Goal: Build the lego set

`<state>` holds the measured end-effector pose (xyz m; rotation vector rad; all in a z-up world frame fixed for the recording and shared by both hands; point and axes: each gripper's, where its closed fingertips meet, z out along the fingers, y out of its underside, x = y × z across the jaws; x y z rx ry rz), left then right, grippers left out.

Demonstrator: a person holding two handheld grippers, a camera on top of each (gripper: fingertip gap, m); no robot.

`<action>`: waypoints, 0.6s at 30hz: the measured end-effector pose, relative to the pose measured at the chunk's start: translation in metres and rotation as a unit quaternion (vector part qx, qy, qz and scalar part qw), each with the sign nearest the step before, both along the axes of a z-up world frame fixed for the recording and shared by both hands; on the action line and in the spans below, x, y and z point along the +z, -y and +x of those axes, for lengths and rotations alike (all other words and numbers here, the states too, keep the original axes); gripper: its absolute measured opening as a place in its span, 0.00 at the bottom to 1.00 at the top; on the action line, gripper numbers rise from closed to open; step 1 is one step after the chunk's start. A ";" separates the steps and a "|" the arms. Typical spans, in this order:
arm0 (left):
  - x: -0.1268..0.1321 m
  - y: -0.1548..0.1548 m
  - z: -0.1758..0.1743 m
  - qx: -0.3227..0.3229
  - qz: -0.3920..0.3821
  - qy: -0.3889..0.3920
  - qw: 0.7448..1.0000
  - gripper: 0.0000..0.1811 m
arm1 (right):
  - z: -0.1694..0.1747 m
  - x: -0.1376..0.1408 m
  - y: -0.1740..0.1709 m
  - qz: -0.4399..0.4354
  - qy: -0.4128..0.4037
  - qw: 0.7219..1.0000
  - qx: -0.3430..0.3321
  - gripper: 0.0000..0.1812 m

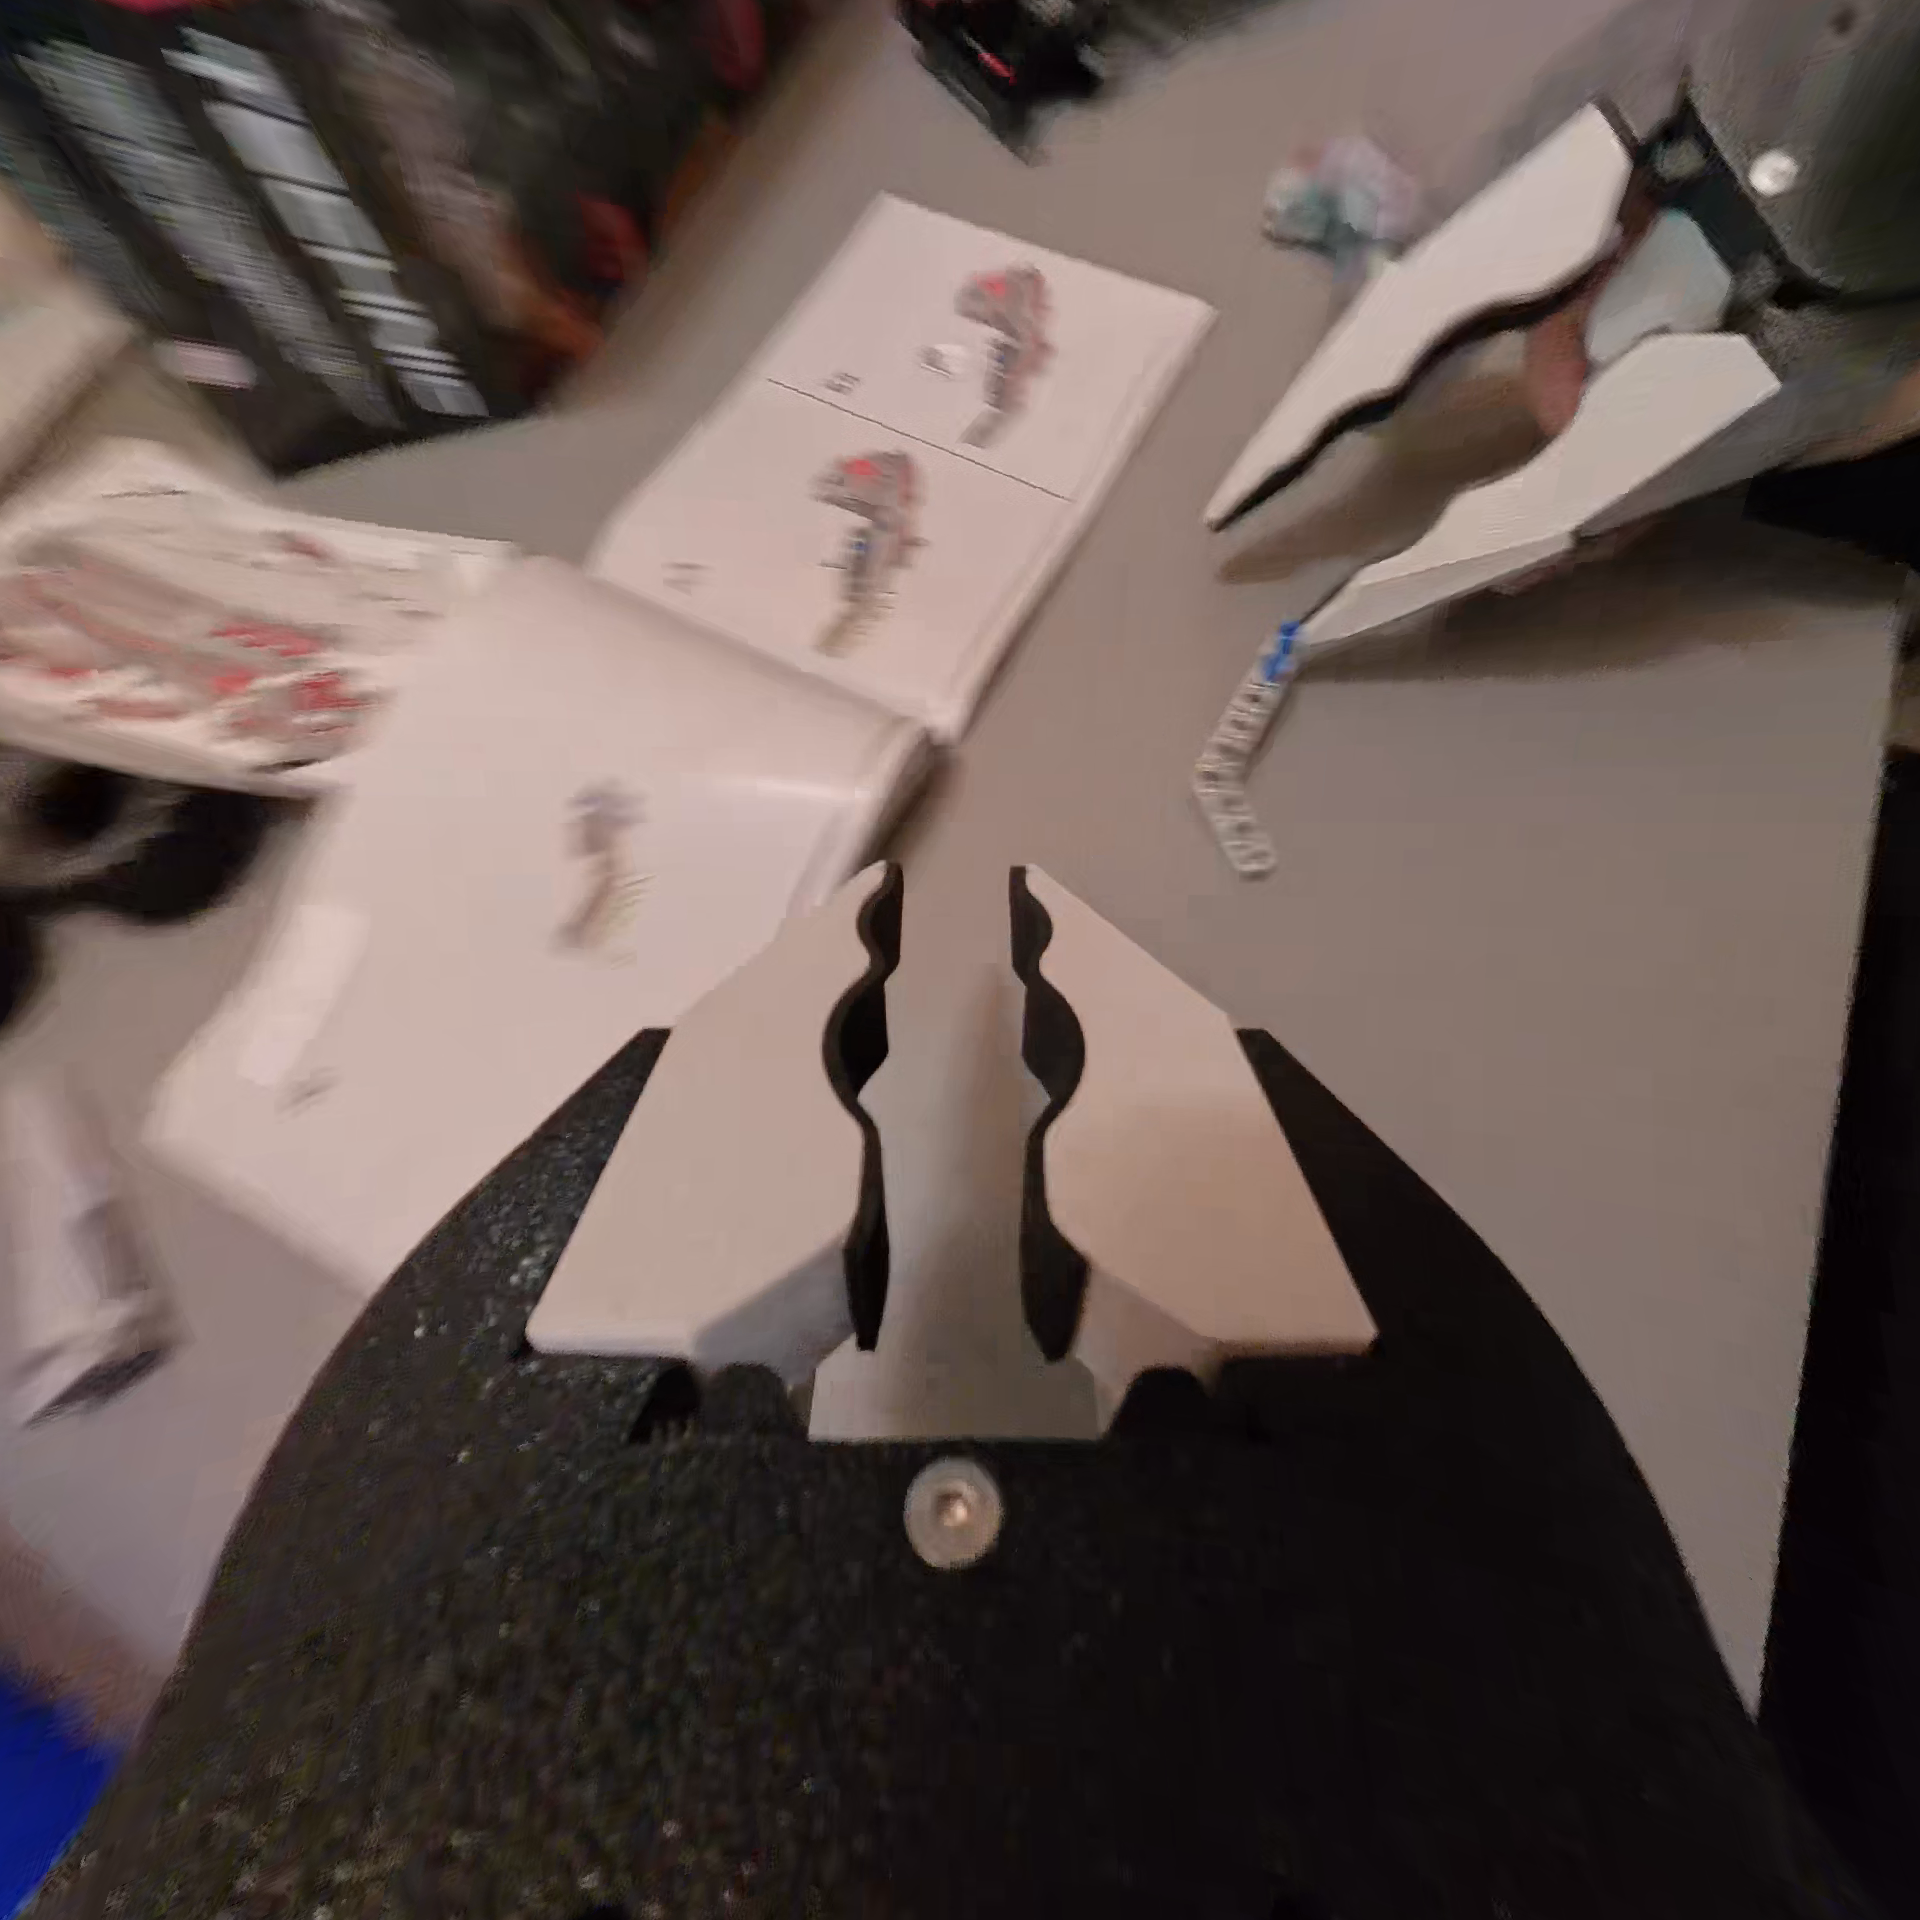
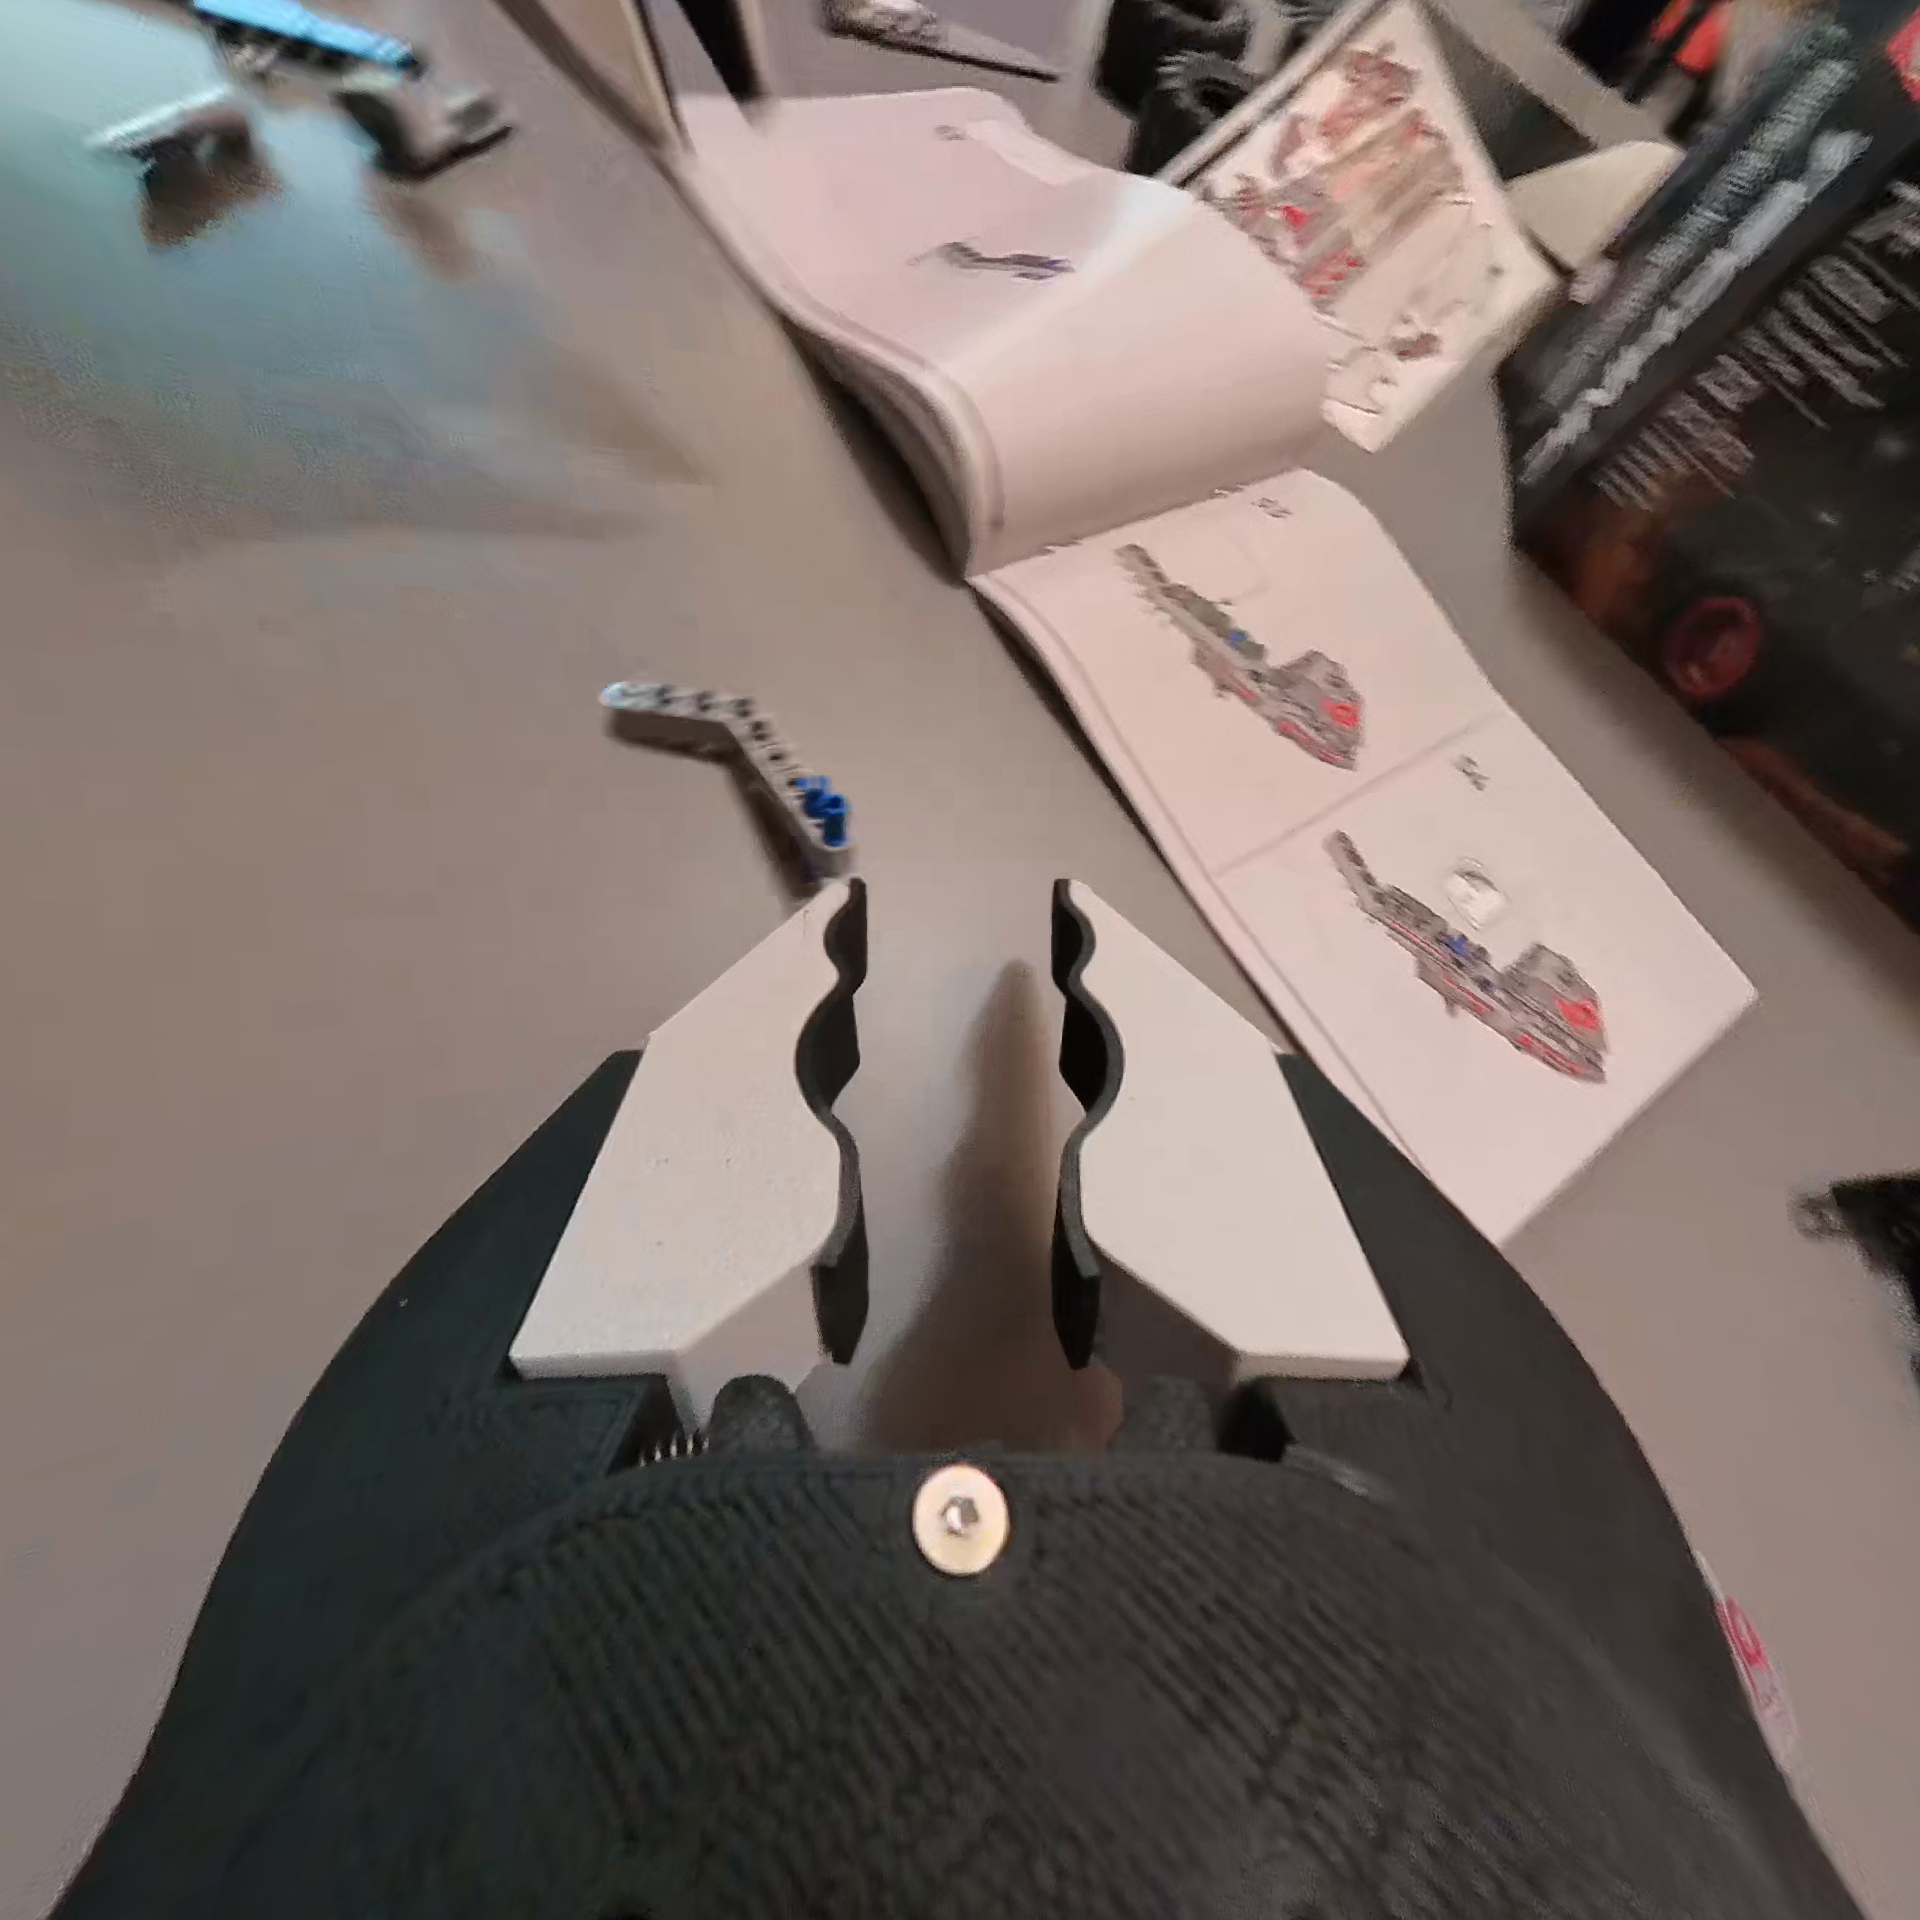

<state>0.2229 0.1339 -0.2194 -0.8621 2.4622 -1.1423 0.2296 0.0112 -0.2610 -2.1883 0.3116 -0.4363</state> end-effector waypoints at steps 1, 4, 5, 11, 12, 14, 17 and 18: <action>0.017 -0.025 0.007 0.032 -0.004 0.023 0.999 0.09 | 0.007 0.003 0.005 0.014 -0.009 1.000 -0.024 0.18; 0.067 -0.125 0.026 0.148 0.002 0.088 0.985 0.05 | 0.019 0.004 0.015 0.037 -0.047 0.996 -0.060 0.16; 0.079 -0.164 0.032 0.188 0.016 0.099 0.977 0.04 | 0.021 -0.001 0.017 0.027 -0.060 0.996 -0.067 0.16; 0.041 -0.309 0.068 0.250 0.095 -0.021 0.963 0.01 | 0.024 -0.012 0.020 -0.003 -0.081 0.994 -0.075 0.15; 0.028 -0.313 0.077 0.221 0.108 -0.030 0.969 0.03 | 0.023 -0.013 0.020 -0.006 -0.080 0.994 -0.073 0.16; 0.009 -0.315 0.098 0.151 0.154 -0.002 0.976 0.03 | 0.023 -0.015 0.019 -0.013 -0.077 0.994 -0.072 0.16; -0.022 -0.311 0.110 0.013 0.221 0.013 0.975 0.05 | 0.023 -0.015 0.020 -0.015 -0.074 0.994 -0.073 0.16; -0.031 -0.315 0.113 -0.014 0.246 0.010 0.969 0.05 | 0.022 -0.015 0.020 -0.015 -0.072 0.995 -0.072 0.16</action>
